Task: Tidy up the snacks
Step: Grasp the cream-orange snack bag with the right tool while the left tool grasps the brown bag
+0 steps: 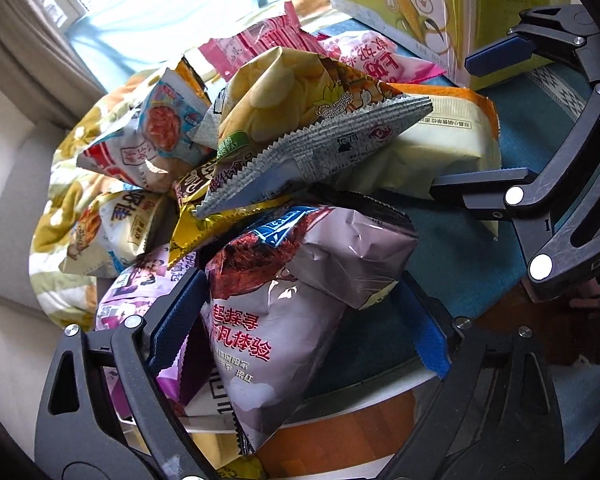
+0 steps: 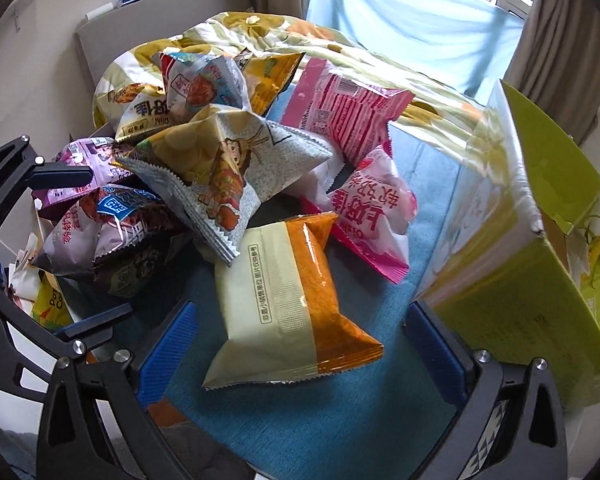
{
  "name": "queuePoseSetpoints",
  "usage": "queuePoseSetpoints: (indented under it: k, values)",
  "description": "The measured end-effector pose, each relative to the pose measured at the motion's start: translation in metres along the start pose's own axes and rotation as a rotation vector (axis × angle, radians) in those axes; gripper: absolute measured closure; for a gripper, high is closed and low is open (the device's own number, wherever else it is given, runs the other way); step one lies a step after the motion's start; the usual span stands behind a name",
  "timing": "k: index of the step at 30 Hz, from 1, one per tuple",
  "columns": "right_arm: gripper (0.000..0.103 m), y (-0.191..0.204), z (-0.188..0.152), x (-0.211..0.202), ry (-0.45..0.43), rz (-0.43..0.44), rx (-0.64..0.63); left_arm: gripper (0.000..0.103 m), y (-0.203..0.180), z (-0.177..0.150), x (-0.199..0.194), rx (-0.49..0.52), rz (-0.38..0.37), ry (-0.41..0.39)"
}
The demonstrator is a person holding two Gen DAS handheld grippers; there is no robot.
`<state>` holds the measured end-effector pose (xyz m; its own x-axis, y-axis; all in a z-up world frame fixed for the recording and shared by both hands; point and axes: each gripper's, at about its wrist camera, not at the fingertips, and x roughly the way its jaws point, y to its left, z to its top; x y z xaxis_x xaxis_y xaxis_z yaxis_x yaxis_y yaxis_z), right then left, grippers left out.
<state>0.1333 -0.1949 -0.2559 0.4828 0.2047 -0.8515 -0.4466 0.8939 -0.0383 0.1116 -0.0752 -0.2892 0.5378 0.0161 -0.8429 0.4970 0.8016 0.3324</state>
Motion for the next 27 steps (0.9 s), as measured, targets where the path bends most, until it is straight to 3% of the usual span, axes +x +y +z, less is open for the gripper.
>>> queuePoseSetpoints:
  k: [8, 18, 27]
  values:
    - [0.001, 0.006, 0.006, 0.028, 0.042, 0.059, -0.032, 0.024, -0.001, 0.007, 0.012, 0.07, 0.04, 0.007]
    - [0.039, 0.003, 0.009, 0.039, 0.083, 0.089, -0.055, 0.045, 0.003, 0.009, 0.006, 0.054, 0.012, 0.025]
    - [0.043, -0.002, 0.002, 0.012, 0.064, 0.048, -0.016, 0.046, -0.001, 0.015, -0.028, 0.03, 0.016, 0.001]
